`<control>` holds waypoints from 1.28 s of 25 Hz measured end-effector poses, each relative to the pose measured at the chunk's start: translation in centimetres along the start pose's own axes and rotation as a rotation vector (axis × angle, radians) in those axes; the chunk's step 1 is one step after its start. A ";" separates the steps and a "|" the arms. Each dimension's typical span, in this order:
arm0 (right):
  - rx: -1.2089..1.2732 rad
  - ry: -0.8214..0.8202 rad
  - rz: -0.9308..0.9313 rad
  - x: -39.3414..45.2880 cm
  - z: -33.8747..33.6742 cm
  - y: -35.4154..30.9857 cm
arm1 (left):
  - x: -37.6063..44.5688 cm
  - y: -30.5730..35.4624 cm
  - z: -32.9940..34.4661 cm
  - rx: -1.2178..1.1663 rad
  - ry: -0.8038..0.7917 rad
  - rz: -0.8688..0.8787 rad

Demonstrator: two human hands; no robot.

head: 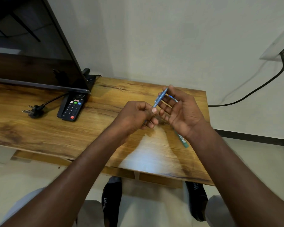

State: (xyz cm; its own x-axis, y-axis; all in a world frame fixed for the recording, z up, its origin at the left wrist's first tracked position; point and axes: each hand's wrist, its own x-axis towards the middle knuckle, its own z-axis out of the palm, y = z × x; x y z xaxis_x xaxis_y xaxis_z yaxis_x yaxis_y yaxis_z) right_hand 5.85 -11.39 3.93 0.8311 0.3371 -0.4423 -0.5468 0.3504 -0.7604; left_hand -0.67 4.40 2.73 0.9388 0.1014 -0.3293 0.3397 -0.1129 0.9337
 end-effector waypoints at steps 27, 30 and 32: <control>0.502 -0.162 0.087 0.1 -0.5 0.0 | -0.2 0.3 -1.6 0.221 -0.207 -0.038; 0.572 -0.129 0.044 0.3 -1.3 -0.4 | -0.3 0.3 -1.6 0.258 -0.177 -0.079; 0.558 -0.119 0.018 0.3 -1.4 -0.2 | -0.3 0.5 -1.0 0.206 -0.162 -0.092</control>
State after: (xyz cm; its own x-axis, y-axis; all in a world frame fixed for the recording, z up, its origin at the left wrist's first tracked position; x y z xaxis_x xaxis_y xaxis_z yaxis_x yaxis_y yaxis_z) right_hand 6.37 -12.57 3.33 0.8216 0.4320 -0.3719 -0.5584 0.7410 -0.3730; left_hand -0.79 5.34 3.44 0.8947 -0.0373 -0.4451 0.4129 -0.3110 0.8560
